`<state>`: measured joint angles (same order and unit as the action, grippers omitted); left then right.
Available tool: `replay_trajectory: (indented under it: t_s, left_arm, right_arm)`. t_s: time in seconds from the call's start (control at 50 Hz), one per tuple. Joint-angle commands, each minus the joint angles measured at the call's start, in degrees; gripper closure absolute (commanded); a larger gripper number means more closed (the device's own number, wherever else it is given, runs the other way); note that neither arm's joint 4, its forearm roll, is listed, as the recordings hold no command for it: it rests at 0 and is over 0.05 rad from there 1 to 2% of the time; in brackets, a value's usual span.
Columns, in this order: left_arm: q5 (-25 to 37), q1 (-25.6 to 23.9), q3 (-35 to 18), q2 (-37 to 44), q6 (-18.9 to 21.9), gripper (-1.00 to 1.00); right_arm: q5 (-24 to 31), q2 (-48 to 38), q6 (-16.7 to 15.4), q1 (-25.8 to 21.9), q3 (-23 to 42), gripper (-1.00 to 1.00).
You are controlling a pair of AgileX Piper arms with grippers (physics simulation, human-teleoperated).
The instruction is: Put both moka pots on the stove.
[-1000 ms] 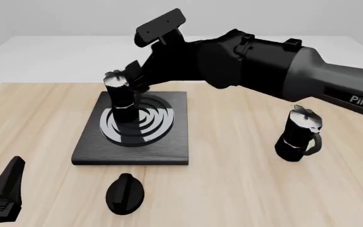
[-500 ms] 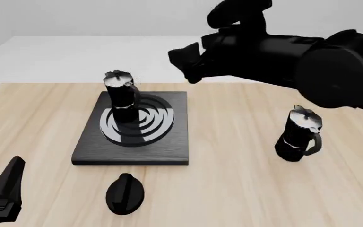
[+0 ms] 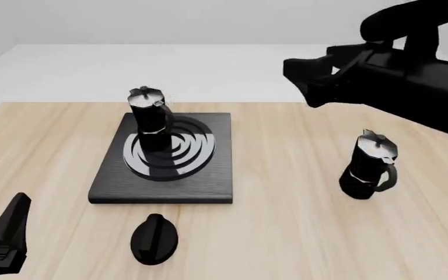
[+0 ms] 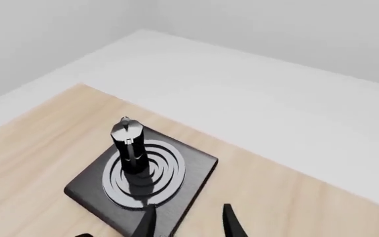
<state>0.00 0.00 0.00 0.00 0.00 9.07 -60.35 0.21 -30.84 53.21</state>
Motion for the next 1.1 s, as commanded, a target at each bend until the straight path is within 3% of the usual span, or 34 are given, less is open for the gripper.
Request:
replay_trajectory:
  t_s: [0.02,0.64,1.1]
  left_arm:
    - [0.0,0.0,0.0,0.0,0.0,-1.0]
    - [0.0,0.0,0.0,0.0,0.0,-1.0]
    - [0.0,0.0,0.0,0.0,0.0,-1.0]
  right_arm:
    - [2.1,6.3,0.7,5.0,-3.5,-1.0]
    - [13.5,17.7,-0.1,17.2,-6.6,-1.0]
    - [17.5,20.3,-0.6,24.9,-8.3,-1.0]
